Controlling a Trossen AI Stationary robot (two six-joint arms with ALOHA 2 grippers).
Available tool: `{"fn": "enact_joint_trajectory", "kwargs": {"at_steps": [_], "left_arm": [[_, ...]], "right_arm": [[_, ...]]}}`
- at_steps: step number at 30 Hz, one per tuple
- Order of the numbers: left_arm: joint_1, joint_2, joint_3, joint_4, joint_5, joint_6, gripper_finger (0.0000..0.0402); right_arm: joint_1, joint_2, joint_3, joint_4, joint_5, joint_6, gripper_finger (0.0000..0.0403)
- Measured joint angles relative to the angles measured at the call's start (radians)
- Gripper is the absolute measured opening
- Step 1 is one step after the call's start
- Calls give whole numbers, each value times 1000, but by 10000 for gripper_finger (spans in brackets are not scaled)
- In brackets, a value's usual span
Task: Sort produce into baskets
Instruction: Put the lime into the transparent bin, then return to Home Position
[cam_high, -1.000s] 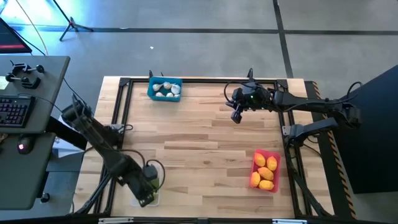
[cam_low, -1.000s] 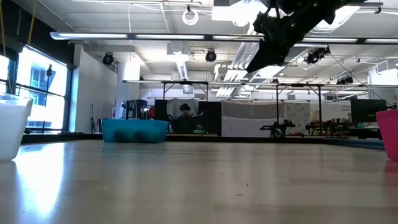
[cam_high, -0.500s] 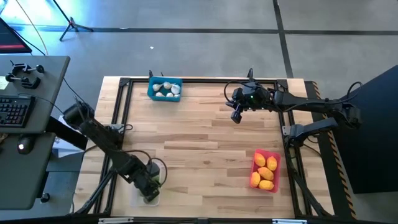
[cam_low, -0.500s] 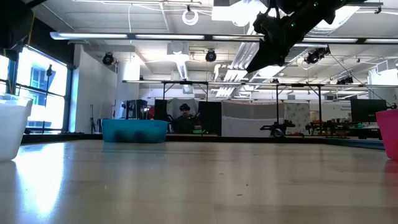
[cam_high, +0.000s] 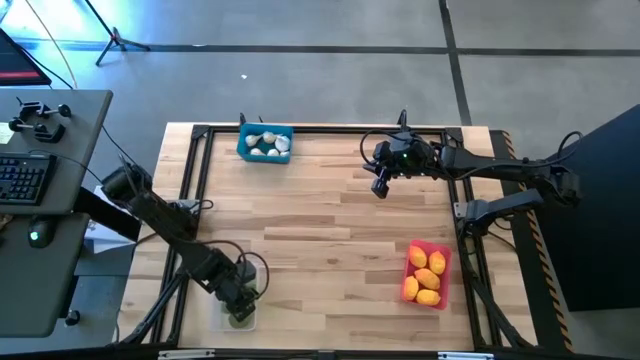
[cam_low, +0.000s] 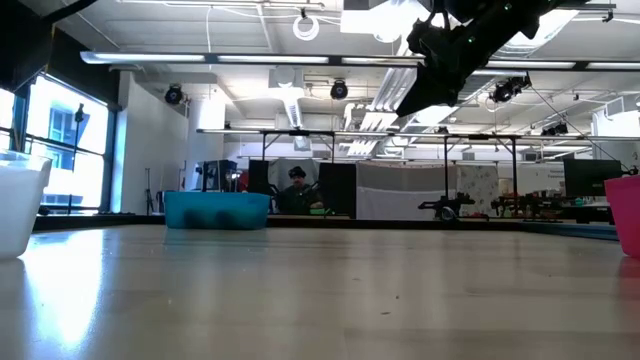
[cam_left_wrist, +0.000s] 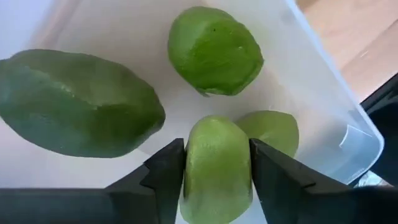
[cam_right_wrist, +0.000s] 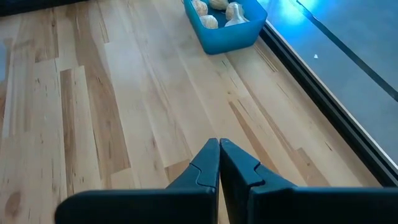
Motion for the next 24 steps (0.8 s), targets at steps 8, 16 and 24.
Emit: {"fn": "enact_joint_trajectory", "kwargs": {"at_steps": [8,16,24], "left_arm": [[39,-3,57,-6,-14,176,187],[113,-42,97,15,-79,415,115],[347,-205,-38,131,-152,738,12]], "right_arm": [[0,0,0,1,1,-33,0],[-3,5,-5,37,-60,-102,0],[-87,13,-193,316,-215,-106,0]]}}
